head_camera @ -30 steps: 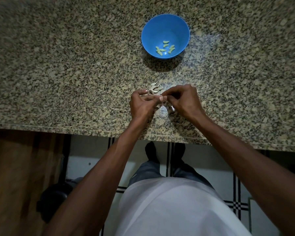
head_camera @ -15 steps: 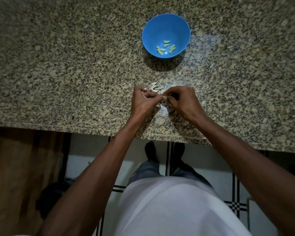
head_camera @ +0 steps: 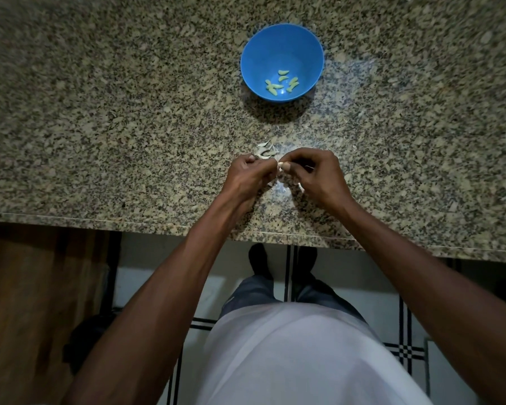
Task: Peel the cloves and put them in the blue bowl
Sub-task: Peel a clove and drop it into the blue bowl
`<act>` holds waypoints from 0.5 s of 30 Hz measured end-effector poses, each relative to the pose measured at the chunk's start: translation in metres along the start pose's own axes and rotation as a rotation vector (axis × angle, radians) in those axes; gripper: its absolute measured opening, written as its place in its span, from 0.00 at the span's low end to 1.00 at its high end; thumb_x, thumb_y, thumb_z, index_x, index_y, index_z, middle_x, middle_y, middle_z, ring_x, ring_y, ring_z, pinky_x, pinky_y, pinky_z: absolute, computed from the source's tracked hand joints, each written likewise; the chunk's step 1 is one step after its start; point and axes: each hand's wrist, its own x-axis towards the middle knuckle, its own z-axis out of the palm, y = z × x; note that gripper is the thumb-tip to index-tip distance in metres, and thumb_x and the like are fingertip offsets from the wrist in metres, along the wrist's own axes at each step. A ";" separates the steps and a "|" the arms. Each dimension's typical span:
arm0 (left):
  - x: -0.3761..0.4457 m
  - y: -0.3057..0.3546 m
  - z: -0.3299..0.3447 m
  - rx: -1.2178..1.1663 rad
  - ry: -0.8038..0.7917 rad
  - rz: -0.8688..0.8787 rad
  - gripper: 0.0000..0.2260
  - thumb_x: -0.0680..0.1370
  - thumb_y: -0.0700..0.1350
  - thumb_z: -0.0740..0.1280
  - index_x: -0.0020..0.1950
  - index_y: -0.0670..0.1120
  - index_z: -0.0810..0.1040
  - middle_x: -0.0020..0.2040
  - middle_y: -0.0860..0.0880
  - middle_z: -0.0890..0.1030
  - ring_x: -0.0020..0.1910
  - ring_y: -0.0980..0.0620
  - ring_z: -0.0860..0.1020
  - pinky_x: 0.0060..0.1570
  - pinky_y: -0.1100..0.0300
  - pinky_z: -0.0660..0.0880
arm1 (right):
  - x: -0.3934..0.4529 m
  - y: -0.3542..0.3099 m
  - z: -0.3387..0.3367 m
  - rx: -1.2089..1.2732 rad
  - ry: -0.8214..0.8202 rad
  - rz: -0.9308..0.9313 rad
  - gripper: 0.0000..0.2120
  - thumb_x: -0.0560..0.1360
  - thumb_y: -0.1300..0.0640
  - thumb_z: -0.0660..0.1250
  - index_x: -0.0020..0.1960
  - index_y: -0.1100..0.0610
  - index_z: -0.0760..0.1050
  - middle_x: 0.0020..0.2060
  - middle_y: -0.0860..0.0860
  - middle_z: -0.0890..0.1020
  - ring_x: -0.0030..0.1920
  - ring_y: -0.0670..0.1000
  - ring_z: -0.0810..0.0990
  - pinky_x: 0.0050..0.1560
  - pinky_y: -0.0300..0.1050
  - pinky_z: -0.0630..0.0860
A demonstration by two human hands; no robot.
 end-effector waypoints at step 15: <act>-0.002 -0.001 0.003 -0.015 0.085 0.007 0.25 0.73 0.34 0.74 0.67 0.39 0.68 0.49 0.43 0.80 0.48 0.45 0.78 0.51 0.52 0.77 | 0.003 -0.002 0.004 0.033 -0.015 0.092 0.09 0.78 0.59 0.76 0.57 0.56 0.86 0.48 0.49 0.89 0.47 0.44 0.88 0.53 0.44 0.85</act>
